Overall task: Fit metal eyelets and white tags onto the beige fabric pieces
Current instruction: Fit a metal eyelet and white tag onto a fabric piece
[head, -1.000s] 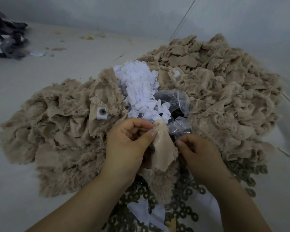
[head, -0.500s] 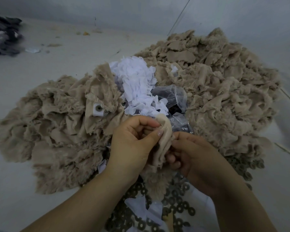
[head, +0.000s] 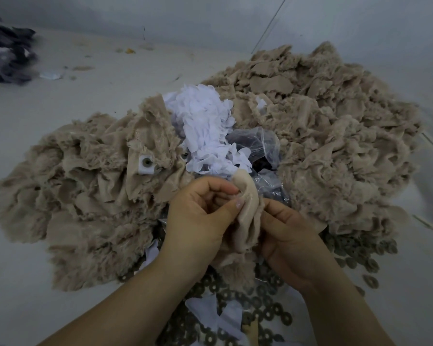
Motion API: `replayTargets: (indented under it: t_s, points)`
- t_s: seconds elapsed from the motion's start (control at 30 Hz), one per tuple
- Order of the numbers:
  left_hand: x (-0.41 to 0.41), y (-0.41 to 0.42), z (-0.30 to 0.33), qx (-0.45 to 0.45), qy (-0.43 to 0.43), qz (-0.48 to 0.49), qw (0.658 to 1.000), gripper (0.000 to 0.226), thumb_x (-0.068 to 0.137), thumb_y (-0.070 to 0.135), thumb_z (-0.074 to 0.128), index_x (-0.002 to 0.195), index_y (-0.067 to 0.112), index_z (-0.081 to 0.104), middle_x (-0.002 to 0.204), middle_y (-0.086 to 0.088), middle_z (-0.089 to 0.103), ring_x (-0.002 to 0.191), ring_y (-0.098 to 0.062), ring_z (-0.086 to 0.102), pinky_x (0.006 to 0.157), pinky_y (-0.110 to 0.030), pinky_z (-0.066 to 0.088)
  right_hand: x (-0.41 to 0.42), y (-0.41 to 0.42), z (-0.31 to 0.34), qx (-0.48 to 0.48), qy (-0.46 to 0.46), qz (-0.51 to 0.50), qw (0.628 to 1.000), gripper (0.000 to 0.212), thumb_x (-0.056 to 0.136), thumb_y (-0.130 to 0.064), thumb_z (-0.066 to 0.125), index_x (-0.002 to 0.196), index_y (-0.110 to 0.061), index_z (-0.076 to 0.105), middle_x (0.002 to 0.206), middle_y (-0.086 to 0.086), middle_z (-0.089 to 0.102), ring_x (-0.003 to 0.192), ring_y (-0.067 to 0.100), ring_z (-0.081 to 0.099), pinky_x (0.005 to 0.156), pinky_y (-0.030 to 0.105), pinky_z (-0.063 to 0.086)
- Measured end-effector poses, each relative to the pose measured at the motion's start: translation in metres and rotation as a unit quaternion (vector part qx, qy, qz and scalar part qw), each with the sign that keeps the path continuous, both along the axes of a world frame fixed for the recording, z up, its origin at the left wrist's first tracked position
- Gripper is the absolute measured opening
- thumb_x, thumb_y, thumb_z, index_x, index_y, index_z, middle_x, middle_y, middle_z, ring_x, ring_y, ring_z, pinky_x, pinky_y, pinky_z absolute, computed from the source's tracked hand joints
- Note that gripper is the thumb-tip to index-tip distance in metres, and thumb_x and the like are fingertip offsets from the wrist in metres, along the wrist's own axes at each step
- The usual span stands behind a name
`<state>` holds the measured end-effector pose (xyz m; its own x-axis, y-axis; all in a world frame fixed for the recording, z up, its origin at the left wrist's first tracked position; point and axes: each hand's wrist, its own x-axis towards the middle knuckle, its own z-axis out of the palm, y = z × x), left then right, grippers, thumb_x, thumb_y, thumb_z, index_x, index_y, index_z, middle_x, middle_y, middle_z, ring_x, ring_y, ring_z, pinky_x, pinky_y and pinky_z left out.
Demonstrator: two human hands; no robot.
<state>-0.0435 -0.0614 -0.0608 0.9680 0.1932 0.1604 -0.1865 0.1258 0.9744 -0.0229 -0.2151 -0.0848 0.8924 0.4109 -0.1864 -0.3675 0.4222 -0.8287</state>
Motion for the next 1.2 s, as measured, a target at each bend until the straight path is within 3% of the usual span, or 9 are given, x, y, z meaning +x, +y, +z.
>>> replayTargets:
  t_s: [0.1,0.2,0.27,0.4,0.5,0.6,0.8,1.0,1.2]
  points:
    - [0.0,-0.003,0.0,0.032,0.005,0.011,0.999,0.021,0.079,-0.002,0.077,0.079,0.018,0.071,0.081,-0.012,0.071,0.08,-0.038,0.067,0.071,-0.044,0.061,0.001,-0.002,-0.001,-0.006,-0.026,-0.009,1.0,0.031,0.095,-0.018,0.056,0.117,0.0,0.068,0.113,0.025,0.07,0.099,0.032,0.071,0.077,0.033,0.059]
    - [0.0,-0.004,0.0,0.045,0.006,0.019,0.999,0.027,0.077,-0.005,0.078,0.076,0.021,0.071,0.079,-0.009,0.071,0.078,-0.032,0.067,0.069,-0.035,0.059,0.001,0.0,-0.002,-0.041,-0.038,-0.046,0.997,0.029,0.091,-0.022,0.06,0.107,-0.002,0.072,0.097,0.024,0.072,0.08,0.028,0.073,0.062,0.03,0.059]
    - [0.0,-0.005,0.0,0.047,0.005,0.016,0.999,0.027,0.075,-0.006,0.079,0.076,0.02,0.071,0.078,-0.006,0.071,0.075,-0.024,0.067,0.067,-0.025,0.058,0.0,0.002,-0.004,-0.09,-0.053,-0.073,0.992,0.024,0.087,-0.029,0.063,0.093,-0.008,0.075,0.088,0.025,0.072,0.073,0.033,0.068,0.058,0.035,0.057]
    - [-0.002,-0.009,0.0,0.073,0.002,0.017,0.997,0.027,0.074,-0.005,0.08,0.076,0.02,0.07,0.078,-0.002,0.071,0.076,-0.026,0.067,0.069,-0.029,0.059,-0.003,0.005,-0.008,-0.135,-0.076,-0.121,0.98,0.019,0.086,-0.031,0.068,0.084,-0.013,0.075,0.082,0.026,0.071,0.071,0.039,0.062,0.071,0.053,0.052]
    - [-0.003,-0.012,-0.001,0.097,-0.008,0.033,0.995,0.026,0.076,-0.003,0.08,0.076,0.02,0.07,0.078,-0.001,0.071,0.074,-0.025,0.067,0.068,-0.036,0.059,-0.004,0.006,-0.008,-0.164,-0.101,-0.135,0.972,0.018,0.089,-0.028,0.067,0.077,-0.017,0.075,0.074,0.02,0.071,0.062,0.031,0.062,0.056,0.04,0.053]
    - [-0.004,-0.013,0.0,0.123,-0.022,0.042,0.991,0.026,0.076,-0.001,0.081,0.076,0.023,0.07,0.077,0.002,0.07,0.07,-0.022,0.066,0.066,-0.037,0.058,-0.004,0.006,-0.008,-0.167,-0.106,-0.146,0.969,0.02,0.089,-0.021,0.068,0.07,-0.019,0.076,0.07,0.014,0.072,0.061,0.023,0.064,0.057,0.033,0.055]
    - [-0.007,-0.018,0.002,0.143,-0.033,0.041,0.988,0.027,0.074,-0.002,0.082,0.074,0.022,0.069,0.076,0.002,0.07,0.068,-0.019,0.067,0.066,-0.037,0.058,-0.005,0.006,-0.007,-0.146,-0.087,-0.169,0.971,0.018,0.072,-0.031,0.074,0.067,-0.014,0.074,0.067,0.018,0.069,0.06,0.028,0.061,0.063,0.039,0.055]
    - [-0.004,-0.019,-0.001,0.151,-0.013,0.055,0.987,0.026,0.074,-0.004,0.08,0.074,0.019,0.068,0.074,0.002,0.068,0.067,-0.017,0.065,0.064,-0.029,0.058,-0.005,0.002,-0.007,-0.216,-0.199,-0.205,0.934,0.024,0.09,-0.006,0.069,0.067,-0.014,0.075,0.064,0.009,0.072,0.055,0.02,0.065,0.055,0.03,0.056]
    - [-0.003,-0.016,0.001,0.193,-0.031,0.047,0.98,0.028,0.074,-0.002,0.081,0.074,0.023,0.068,0.074,0.003,0.067,0.065,-0.016,0.062,0.06,-0.022,0.055,-0.008,0.002,-0.004,-0.184,-0.175,-0.205,0.945,0.036,0.097,-0.017,0.06,0.066,-0.002,0.068,0.061,0.015,0.065,0.053,0.025,0.056,0.051,0.035,0.049]
